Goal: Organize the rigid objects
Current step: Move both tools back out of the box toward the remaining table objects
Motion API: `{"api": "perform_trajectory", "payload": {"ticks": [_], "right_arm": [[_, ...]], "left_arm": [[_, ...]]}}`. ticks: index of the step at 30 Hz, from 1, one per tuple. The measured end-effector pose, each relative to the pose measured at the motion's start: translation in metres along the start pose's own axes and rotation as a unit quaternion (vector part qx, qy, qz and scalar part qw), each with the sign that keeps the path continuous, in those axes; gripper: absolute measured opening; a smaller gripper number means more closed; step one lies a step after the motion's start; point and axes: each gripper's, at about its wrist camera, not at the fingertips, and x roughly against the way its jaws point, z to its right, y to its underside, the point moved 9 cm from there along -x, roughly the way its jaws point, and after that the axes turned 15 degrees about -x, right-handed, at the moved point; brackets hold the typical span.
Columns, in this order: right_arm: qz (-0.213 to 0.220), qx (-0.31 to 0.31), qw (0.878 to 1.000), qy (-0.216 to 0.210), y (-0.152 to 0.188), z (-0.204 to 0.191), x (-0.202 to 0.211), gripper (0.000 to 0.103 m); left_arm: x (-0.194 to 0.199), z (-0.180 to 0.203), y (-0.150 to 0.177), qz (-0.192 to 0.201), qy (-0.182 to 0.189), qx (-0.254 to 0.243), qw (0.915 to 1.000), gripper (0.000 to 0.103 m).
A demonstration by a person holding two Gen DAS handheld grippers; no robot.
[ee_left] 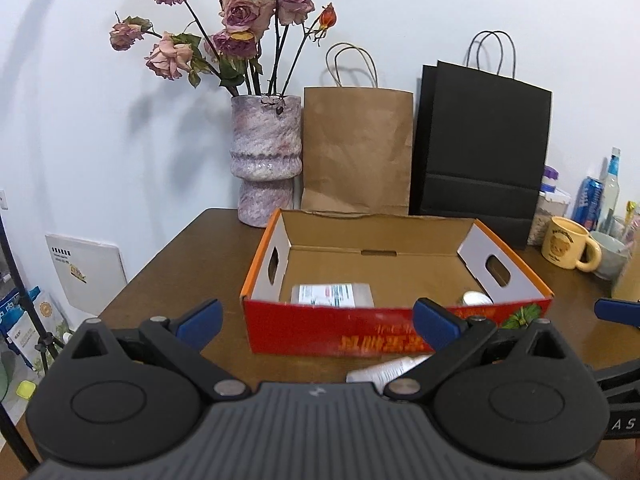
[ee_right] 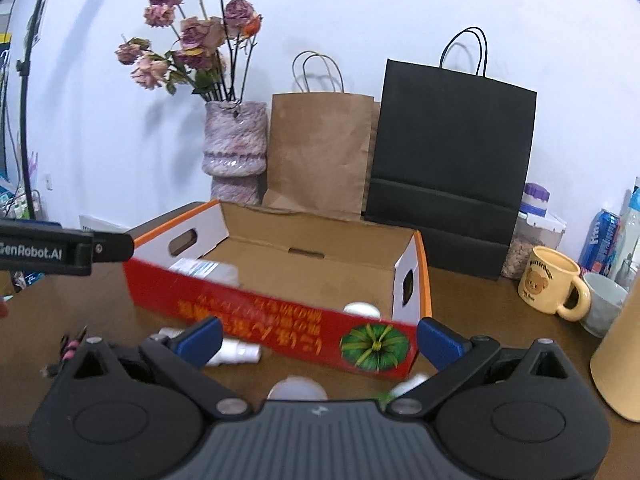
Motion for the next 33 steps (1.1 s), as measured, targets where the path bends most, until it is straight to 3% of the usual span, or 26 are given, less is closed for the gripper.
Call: {"api": "perform_trajectory", "payload": {"ticks": [15,29,31,33], "right_arm": [[-0.042,0.006,0.999,-0.025,0.066,-0.027,0.05,0.103],[-0.119,0.005,0.992,-0.029,0.118,-0.055,0.036,0.103],[-0.12,-0.002,0.993,-0.02,0.119,-0.055,0.033,0.101],[-0.123,-0.012,0.992,-0.023,0.119,-0.055,0.031,0.091]], "left_arm": [[0.048,-0.001,0.06,-0.035,0.016,-0.019,0.9991,0.103],[0.07,-0.025,0.098,-0.061,0.004,-0.006,0.9981,0.103],[0.072,-0.027,0.1,-0.062,0.004,-0.004,0.9981,0.103],[0.073,-0.028,0.101,-0.062,0.006,-0.003,0.9981,0.103]]}}
